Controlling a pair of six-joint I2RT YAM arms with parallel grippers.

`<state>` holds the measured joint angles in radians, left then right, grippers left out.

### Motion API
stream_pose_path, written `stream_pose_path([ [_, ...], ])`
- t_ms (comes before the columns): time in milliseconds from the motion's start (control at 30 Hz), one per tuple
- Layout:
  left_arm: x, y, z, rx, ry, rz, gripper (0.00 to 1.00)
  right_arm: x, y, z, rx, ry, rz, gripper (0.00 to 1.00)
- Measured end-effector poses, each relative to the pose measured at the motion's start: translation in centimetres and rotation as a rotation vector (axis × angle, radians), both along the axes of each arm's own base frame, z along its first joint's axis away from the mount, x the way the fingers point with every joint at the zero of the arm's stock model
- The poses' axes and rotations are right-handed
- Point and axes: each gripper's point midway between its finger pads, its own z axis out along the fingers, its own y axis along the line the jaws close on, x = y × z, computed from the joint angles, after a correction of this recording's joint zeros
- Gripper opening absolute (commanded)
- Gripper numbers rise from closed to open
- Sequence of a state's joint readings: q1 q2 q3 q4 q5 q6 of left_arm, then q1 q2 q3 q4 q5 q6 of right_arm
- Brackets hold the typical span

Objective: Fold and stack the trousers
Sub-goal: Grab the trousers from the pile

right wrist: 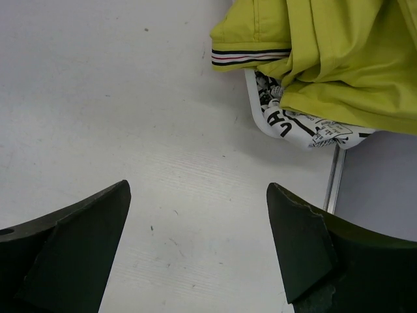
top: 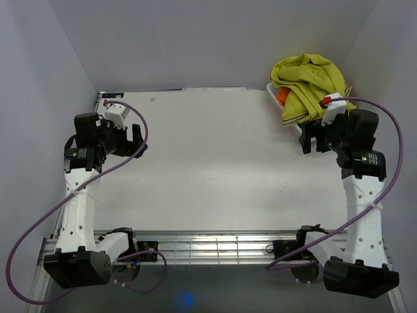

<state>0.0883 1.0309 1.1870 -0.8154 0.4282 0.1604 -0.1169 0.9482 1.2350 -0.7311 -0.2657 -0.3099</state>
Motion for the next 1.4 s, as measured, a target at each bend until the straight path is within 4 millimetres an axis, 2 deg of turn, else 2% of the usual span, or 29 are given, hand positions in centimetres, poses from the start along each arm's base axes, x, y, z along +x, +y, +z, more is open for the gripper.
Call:
stream_pose_path([
  [100, 0.6, -0.1, -1.3, -0.011, 0.054, -0.003, 0.98, 1.3, -0.4, -1.4, -0.005, 0.056, -0.010, 0.90],
  [200, 0.8, -0.3, -1.9, -0.029, 0.082, -0.013, 0.98, 3.7, -1.5, -1.1, -0.038, 0.073, -0.041, 0.90],
  [367, 1.3, -0.8, -1.3, -0.058, 0.077, -0.022, 0.98, 10.7, -3.6, 1.7, -0.122, 0.006, -0.088, 0.90],
  [500, 1.9, -1.0, -1.3, -0.077, 0.080, -0.024, 0.98, 15.3, -3.9, 1.6, -0.204, -0.013, -0.099, 0.90],
  [767, 2.7, -1.1, -1.4, -0.100, 0.065, -0.010, 0.98, 21.7, -1.6, -5.0, -0.410, 0.085, -0.028, 0.90],
  [833, 2.7, -1.1, -1.9, -0.102, 0.073, -0.008, 0.98, 23.3, -1.7, -6.4, -0.470, 0.097, -0.041, 0.90],
  [900, 2.7, -1.1, -2.2, -0.104, 0.080, -0.007, 0.98, 25.1, -2.6, -6.7, -0.534, 0.083, -0.084, 0.90],
  [1033, 2.6, -1.1, -2.7, -0.105, 0.087, -0.006, 0.98, 27.6, -5.1, -6.0, -0.651, 0.037, -0.174, 0.90],
  [1200, 2.8, -1.1, -2.9, -0.105, 0.082, -0.007, 0.98, 29.7, -7.6, -2.9, -0.770, -0.036, -0.273, 0.90],
  [1300, 2.9, -1.1, -2.9, -0.105, 0.075, -0.009, 0.98, 30.2, -8.7, -2.0, -0.805, -0.057, -0.307, 0.90],
  [1400, 2.9, -1.1, -3.1, -0.106, 0.077, -0.009, 0.98, 30.4, -9.7, -1.8, -0.821, -0.061, -0.317, 0.90],
])
